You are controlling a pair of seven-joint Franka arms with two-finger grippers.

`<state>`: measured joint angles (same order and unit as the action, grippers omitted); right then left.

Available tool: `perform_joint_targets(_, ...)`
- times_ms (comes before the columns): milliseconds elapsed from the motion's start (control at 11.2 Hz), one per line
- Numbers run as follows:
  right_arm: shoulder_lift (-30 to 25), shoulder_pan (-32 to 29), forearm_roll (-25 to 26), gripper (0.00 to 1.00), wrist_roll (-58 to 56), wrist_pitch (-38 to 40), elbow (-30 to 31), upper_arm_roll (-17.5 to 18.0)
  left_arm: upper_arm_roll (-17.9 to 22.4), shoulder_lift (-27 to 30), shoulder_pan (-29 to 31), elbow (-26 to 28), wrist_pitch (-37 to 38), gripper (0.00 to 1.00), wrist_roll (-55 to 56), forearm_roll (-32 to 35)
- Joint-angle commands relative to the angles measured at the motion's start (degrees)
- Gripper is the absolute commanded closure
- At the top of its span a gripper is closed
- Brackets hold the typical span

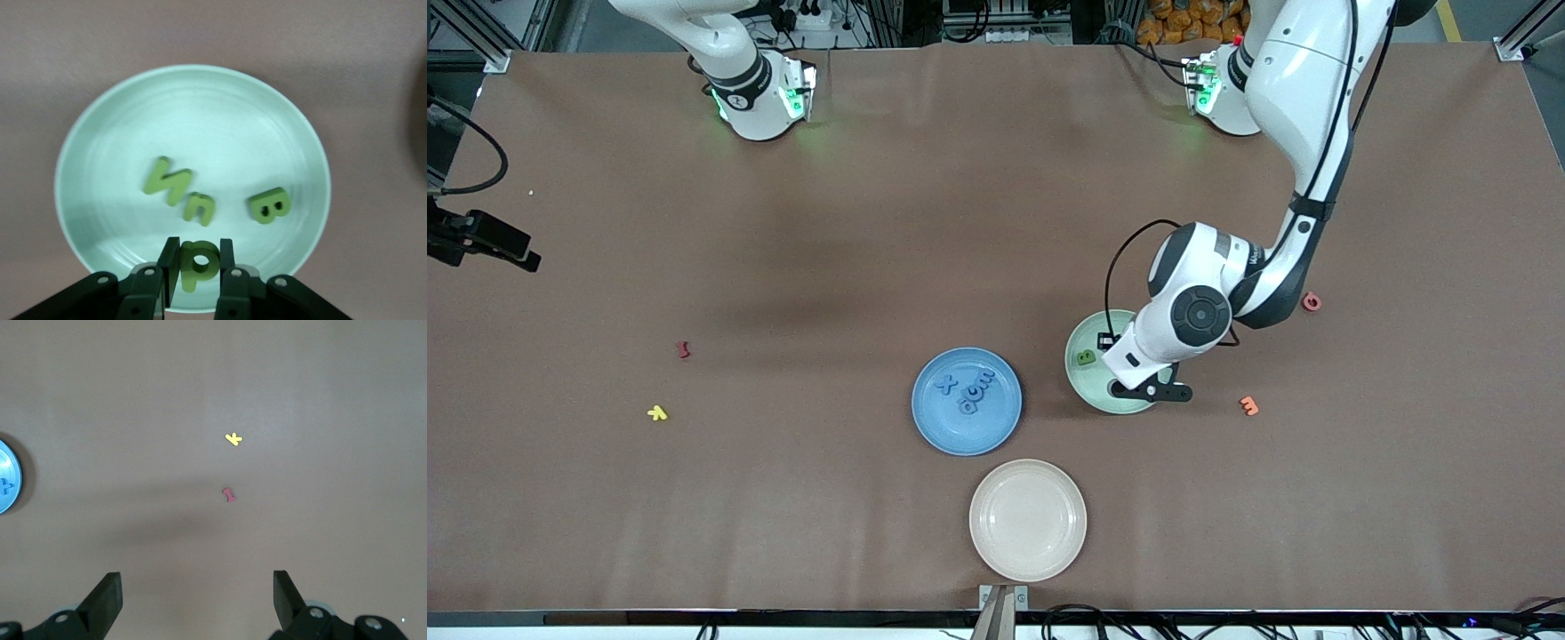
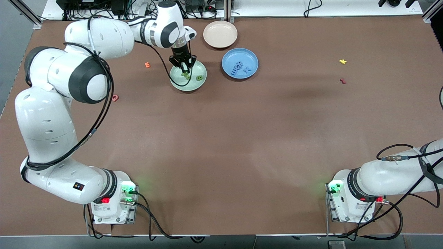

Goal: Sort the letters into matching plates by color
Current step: 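Carry the green P onto the green plate with the left gripper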

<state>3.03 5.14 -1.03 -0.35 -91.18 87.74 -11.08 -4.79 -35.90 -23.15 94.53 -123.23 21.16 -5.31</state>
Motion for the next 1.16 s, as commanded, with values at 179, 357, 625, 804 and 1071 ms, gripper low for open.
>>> perform_joint_targets(179, -1.5, 0.4, 1.3, 0.0, 0.2, 1.5, -0.5, 0.1, -1.7, -0.4, -0.3, -2.0, -0.3, 0.05, 5.3, 2.5)
perform_joint_targets(357, -1.0, 0.4, 3.5, 0.0, 0.2, 2.6, -3.1, 0.3, -2.2, 3.2, 0.6, -1.8, 0.3, 0.0, 5.1, 2.4)
perform_joint_targets(625, -0.8, -0.1, 3.5, 0.0, 0.6, 2.1, -3.7, 0.1, -1.9, 8.6, 3.5, -2.2, 0.3, 0.0, 2.7, 3.0)
perform_joint_targets(804, -0.8, -0.1, 3.6, 0.0, 0.6, 1.9, -3.7, 0.0, -1.9, 13.0, 6.7, -2.0, 2.0, 0.0, 1.3, 3.4)
perform_joint_targets(1071, -0.8, -0.2, 3.5, 0.0, 0.6, 1.9, -3.7, -0.1, -2.3, 18.7, 11.5, -2.2, 6.3, 0.0, -2.0, 3.4)
